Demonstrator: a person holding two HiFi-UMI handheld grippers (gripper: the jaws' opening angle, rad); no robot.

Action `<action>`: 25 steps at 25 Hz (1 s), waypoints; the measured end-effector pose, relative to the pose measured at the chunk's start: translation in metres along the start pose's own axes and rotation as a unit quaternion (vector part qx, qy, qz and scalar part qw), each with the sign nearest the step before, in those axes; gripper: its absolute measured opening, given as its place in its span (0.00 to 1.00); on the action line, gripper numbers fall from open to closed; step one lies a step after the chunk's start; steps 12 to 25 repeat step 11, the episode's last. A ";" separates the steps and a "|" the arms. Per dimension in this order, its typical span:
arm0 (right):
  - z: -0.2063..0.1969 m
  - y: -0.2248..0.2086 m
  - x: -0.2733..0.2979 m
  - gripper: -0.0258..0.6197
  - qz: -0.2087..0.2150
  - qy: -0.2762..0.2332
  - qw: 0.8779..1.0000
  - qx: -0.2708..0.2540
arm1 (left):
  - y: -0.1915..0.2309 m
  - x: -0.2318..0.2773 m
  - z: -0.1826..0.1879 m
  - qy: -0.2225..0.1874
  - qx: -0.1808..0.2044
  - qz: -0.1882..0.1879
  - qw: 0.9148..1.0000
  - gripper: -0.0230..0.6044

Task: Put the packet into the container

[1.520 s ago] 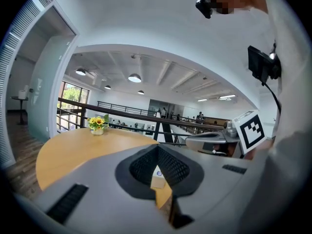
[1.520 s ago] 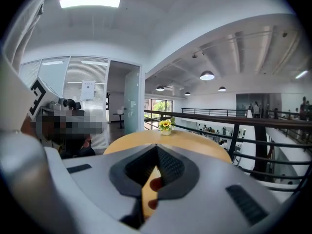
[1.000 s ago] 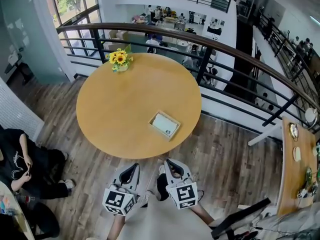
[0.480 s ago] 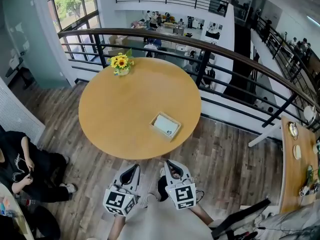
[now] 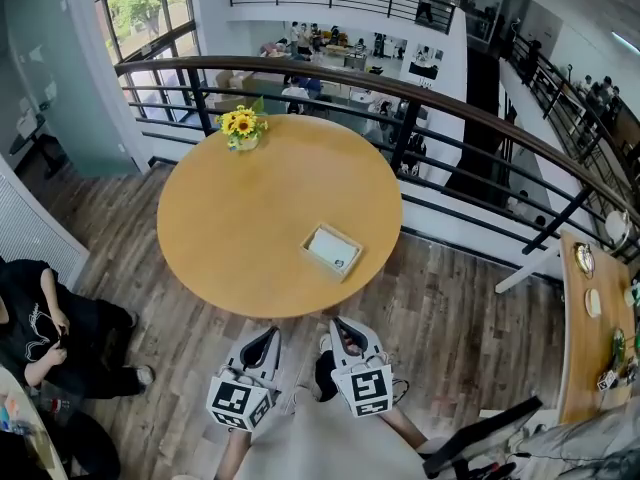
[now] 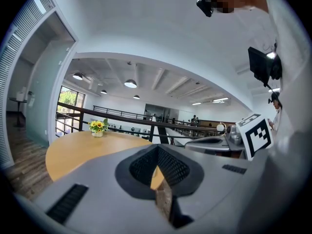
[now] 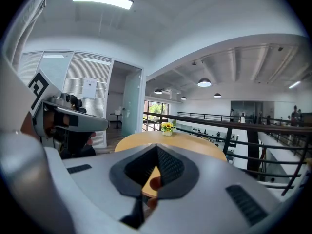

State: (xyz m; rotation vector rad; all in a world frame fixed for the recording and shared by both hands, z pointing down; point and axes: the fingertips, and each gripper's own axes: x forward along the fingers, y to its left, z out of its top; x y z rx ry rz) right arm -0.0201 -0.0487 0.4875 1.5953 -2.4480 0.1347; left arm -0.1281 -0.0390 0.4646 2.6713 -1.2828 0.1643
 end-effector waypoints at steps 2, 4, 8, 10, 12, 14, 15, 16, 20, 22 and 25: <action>0.000 0.002 0.000 0.04 0.001 0.000 1.000 -0.003 | 0.001 -0.002 0.000 -0.001 -0.001 0.001 1.000 0.05; 0.002 0.003 -0.001 0.04 0.002 0.000 1.000 -0.006 | 0.001 -0.003 0.001 -0.001 -0.001 0.002 1.000 0.05; 0.004 0.003 -0.002 0.04 0.002 -0.001 1.000 -0.006 | -0.001 -0.004 0.003 -0.001 0.000 0.001 1.000 0.04; 0.006 0.002 -0.002 0.04 0.001 -0.003 1.000 -0.006 | -0.002 -0.003 0.004 0.000 0.001 0.000 1.000 0.05; 0.007 0.002 -0.003 0.04 0.001 -0.004 1.000 -0.006 | -0.003 -0.003 0.004 0.000 0.002 -0.001 1.000 0.04; 0.007 0.002 -0.003 0.04 0.001 -0.004 1.000 -0.006 | -0.003 -0.003 0.004 0.000 0.002 -0.001 1.000 0.04; 0.007 0.002 -0.003 0.04 0.001 -0.004 1.000 -0.006 | -0.003 -0.003 0.004 0.000 0.002 -0.001 1.000 0.04; 0.007 0.002 -0.003 0.04 0.001 -0.004 1.000 -0.006 | -0.003 -0.003 0.004 0.000 0.002 -0.001 1.000 0.04; 0.007 0.002 -0.003 0.04 0.001 -0.004 1.000 -0.006 | -0.003 -0.003 0.004 0.000 0.002 -0.001 1.000 0.04; 0.007 0.002 -0.003 0.04 0.001 -0.004 1.000 -0.006 | -0.003 -0.003 0.004 0.000 0.002 -0.001 1.000 0.04; 0.007 0.002 -0.003 0.04 0.001 -0.004 1.000 -0.006 | -0.003 -0.003 0.004 0.000 0.002 -0.001 1.000 0.04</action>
